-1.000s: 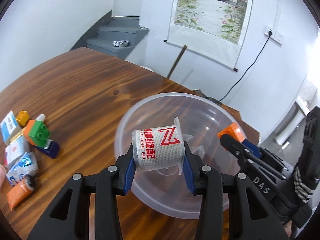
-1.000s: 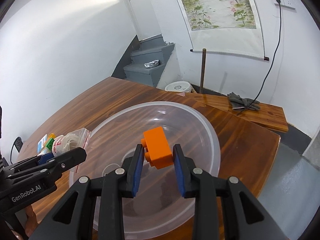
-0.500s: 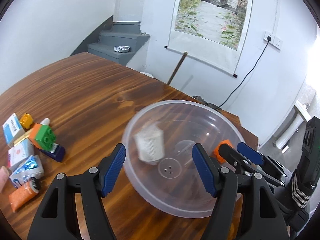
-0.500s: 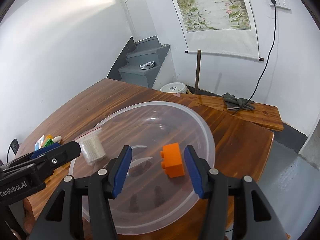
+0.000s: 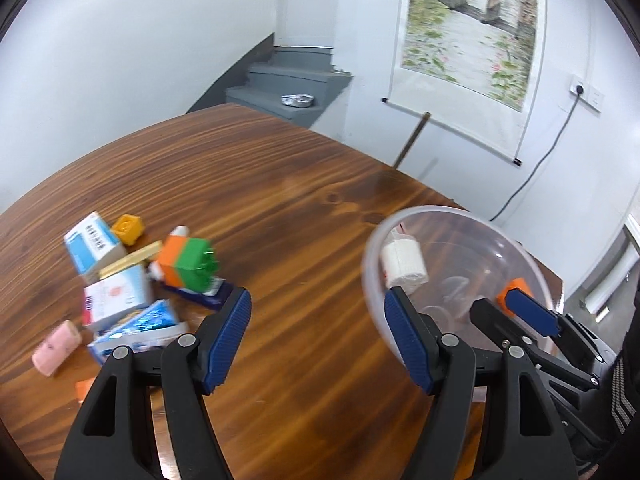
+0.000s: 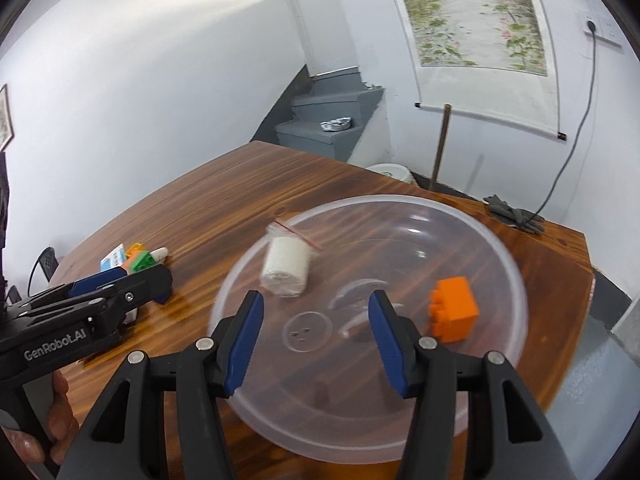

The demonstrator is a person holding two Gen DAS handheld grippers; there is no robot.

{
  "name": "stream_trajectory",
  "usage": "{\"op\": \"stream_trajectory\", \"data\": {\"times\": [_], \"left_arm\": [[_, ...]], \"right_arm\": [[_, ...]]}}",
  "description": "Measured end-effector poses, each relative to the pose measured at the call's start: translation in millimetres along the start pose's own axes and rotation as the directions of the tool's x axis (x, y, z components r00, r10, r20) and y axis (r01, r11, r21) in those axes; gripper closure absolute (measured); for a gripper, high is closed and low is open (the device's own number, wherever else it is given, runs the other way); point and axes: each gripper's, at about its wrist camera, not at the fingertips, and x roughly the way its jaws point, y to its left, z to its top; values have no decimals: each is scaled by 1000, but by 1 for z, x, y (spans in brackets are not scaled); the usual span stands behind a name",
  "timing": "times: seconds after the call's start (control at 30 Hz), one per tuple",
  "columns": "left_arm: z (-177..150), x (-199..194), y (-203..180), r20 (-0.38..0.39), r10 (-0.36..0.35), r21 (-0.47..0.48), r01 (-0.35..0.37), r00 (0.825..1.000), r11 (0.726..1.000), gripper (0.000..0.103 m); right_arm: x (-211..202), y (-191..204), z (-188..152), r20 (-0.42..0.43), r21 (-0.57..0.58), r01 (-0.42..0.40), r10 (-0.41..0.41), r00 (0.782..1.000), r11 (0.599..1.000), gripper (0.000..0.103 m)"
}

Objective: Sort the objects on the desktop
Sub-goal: 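Move both open tools back toward the pile of items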

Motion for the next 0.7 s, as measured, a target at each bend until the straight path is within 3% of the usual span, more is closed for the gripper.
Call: {"op": "stream_trajectory", "data": {"times": [0.37,0.7], "left_arm": [[-3,-10,54,-6,83,-29,-83,997,996,30],[-7,-20,114,-11,177,-55,-177,984,983,30]], "right_arm": [[11,51,1,-18,-76,-84,83,996,993,44],[35,90,1,-127,-94,-209,196,972,973,41]]}}
